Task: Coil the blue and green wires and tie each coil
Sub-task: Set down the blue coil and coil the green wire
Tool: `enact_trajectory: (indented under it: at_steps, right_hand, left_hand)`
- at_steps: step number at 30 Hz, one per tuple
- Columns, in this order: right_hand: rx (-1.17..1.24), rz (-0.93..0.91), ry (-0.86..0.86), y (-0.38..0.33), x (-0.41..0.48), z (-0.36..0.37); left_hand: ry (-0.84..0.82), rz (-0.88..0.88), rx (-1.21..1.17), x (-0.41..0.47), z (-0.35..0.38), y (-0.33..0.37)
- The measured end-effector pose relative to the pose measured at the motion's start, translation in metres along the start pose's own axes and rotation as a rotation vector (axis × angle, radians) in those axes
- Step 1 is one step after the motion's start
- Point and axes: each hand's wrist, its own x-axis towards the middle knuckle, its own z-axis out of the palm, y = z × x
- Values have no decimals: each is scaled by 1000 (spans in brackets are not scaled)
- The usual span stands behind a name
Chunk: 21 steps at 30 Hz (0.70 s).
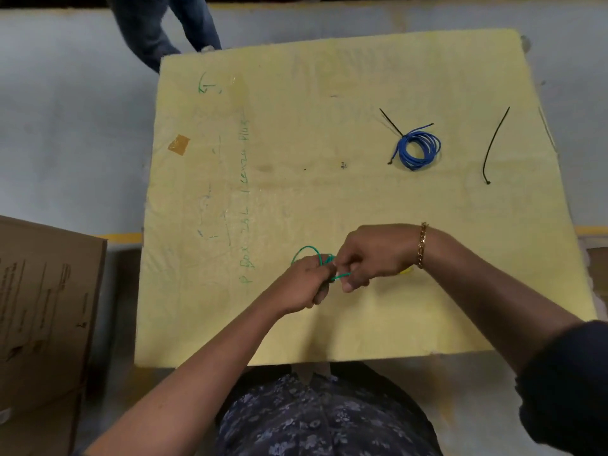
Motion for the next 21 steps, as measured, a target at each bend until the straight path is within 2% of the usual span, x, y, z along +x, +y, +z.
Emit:
enact_trajectory:
  at_steps: [3, 5, 7, 9, 11, 13, 17, 21]
  right_hand:
    - [-91, 22, 59, 17, -4, -10]
    - [-80, 8, 195, 26, -4, -8]
    - [75, -21, 374, 35, -2, 1]
    - [361, -63, 421, 40, 2, 18]
    - [658, -126, 404, 37, 2, 32]
    - [824, -209, 402, 34, -3, 39]
    - [768, -246, 350, 32, -17, 40]
    - [854, -115, 484, 34, -21, 52]
  left_hand:
    - [-137, -48, -259, -6, 4, 4]
    - [-181, -62, -541, -8, 3, 7]
    - [-197, -70, -777, -9, -2, 8]
    - [-219, -76, -898, -9, -6, 11]
    - [-255, -100, -971, -12, -7, 15]
    - [-310, -124, -995, -14, -2, 20]
    - [-395, -114, -979, -13, 11, 32]
    - [-322, -123, -986, -6, 23, 44]
